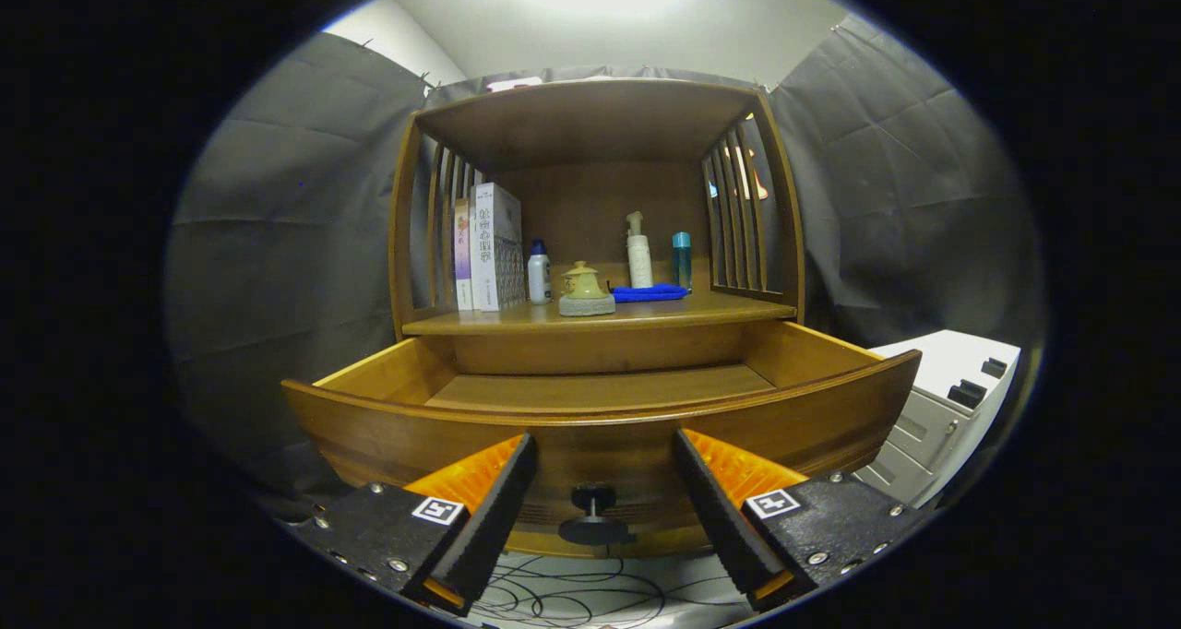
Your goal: Pull open the drawer, take out the items inside it, and place them on the countertop above the cabinet.
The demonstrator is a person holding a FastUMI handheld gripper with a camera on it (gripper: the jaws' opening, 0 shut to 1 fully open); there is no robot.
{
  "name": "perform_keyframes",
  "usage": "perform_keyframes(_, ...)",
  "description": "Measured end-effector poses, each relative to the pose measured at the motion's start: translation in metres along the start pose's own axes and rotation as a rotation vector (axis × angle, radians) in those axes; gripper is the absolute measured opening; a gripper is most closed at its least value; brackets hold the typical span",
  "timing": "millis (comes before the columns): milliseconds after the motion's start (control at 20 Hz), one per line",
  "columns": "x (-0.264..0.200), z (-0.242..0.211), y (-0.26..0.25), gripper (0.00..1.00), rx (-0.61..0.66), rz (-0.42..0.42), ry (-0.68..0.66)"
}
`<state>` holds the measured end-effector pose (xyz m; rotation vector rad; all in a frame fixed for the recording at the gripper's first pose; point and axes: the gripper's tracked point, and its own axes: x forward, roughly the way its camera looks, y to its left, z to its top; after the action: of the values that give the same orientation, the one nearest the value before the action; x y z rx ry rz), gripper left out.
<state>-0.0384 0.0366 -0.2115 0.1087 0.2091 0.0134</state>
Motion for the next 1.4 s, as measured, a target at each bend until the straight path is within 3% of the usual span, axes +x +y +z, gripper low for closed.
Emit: perform_keyframes(1400,0.167,0.030,-0.004,0.95,-0.120,-0.031,-0.007)
